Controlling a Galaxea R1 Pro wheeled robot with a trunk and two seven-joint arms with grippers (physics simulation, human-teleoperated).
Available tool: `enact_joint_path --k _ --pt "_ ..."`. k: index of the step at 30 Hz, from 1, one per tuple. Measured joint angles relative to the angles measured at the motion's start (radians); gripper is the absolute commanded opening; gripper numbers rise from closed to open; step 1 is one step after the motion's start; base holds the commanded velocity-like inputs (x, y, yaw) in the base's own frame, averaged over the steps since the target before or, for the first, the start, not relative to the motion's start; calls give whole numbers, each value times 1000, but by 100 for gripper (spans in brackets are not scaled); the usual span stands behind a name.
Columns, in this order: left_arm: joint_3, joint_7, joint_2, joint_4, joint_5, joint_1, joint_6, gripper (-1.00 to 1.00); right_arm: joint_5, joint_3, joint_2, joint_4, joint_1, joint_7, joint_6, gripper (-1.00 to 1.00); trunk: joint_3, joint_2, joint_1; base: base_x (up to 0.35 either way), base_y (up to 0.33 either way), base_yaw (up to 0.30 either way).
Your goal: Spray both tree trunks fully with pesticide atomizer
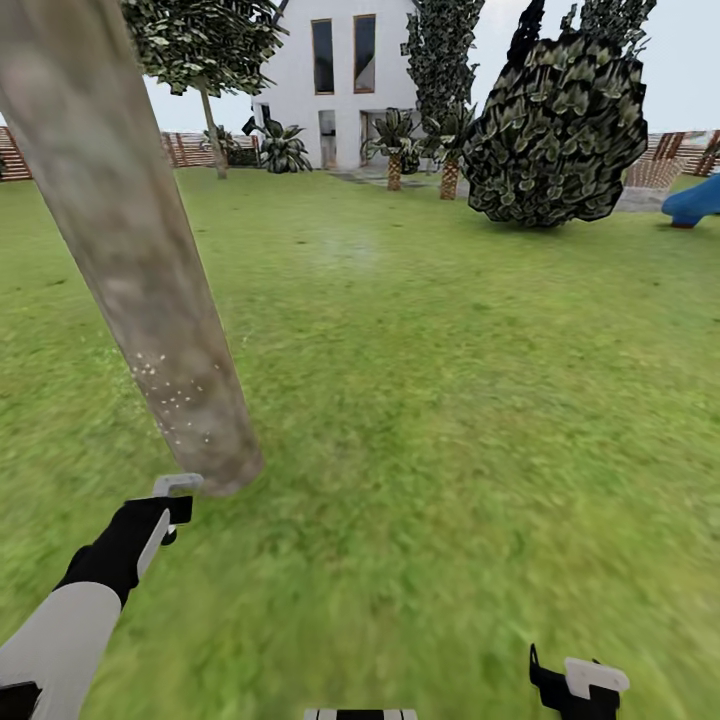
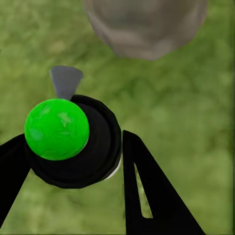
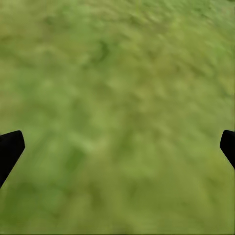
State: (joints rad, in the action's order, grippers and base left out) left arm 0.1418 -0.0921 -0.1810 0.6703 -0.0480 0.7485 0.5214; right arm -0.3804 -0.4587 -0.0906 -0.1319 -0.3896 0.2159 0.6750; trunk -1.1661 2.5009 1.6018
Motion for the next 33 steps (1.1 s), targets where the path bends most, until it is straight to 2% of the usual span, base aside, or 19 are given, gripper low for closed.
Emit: enact_joint_path --k 10,23,33 --pt "1 0 3 0 2 0 3 -100 0 0 0 0 0 0 0 100 0 0 0 59 -218 239" --pt "2 0 2 1 3 0 5 -100 0 0 0 0 0 0 0 100 0 0 0 15 -272 27" --pt "2 0 1 0 2 -1 5 -100 0 0 0 1 0 0 0 100 0 0 0 170 -241 261"
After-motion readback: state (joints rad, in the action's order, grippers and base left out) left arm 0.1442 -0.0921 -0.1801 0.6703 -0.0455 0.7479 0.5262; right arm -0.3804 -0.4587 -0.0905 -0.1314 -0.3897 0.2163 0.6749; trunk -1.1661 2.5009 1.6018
